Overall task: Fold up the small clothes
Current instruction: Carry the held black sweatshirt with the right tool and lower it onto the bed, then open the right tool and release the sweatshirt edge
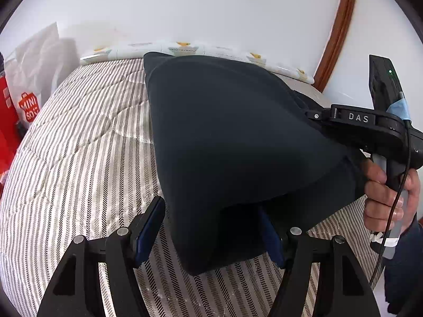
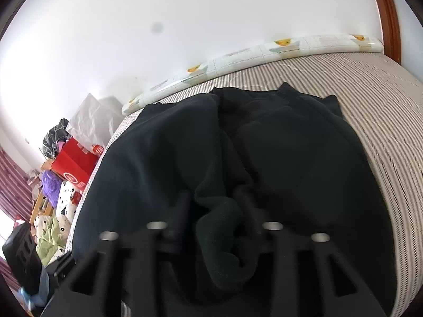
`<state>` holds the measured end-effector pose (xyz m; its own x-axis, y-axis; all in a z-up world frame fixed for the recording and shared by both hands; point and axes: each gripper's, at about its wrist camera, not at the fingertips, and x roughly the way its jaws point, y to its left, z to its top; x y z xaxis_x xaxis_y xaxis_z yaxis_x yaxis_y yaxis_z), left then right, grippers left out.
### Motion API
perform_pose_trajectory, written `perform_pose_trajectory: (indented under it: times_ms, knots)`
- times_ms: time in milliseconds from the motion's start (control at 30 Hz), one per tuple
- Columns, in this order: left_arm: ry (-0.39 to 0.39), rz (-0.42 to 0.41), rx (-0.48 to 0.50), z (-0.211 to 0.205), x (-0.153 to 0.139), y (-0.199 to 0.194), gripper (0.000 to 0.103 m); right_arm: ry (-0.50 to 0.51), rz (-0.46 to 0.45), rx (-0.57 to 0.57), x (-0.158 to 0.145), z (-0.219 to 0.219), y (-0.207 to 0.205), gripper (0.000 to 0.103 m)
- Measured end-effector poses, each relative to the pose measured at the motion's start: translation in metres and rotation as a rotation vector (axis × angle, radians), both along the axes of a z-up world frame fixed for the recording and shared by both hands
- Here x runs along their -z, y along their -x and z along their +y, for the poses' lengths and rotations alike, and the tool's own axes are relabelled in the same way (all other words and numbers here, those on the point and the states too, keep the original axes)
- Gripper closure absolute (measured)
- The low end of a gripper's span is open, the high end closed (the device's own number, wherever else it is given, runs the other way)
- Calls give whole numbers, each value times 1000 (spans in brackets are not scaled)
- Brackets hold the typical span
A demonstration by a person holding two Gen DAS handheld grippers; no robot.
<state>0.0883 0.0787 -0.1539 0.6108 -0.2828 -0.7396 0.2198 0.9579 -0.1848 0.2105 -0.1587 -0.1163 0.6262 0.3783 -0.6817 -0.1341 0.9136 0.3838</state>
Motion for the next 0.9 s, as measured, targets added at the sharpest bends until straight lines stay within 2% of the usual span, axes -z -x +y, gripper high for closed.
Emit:
perform_pose_trajectory:
  times_ms: [167,233,333,400,567,800,900]
  knots:
    - [-18,5,4,-2,1,-1,34,44,-174,4,-33,-21,20,90]
    - [-33,4,13,-4,1,0,34,94,-242,52,-48,-39,39,91]
    - [-57,-7,37,-10,0,4,34,125,-307,120,-55,-73,71,91]
    - [-48,-9,54,-13,0,7,34,119,-296,151,-47,-93,87,91]
    - [-69,-14,75,-22,0,12,36,152,-174,175,-1,-112,100,91]
    - [-15,-19,64,-14,-18,33,36,222,-134,158,-3,-102,100,83]
    - [-20,-24,55,-15,-24,38,36,245,-136,151,-7,-107,105,79]
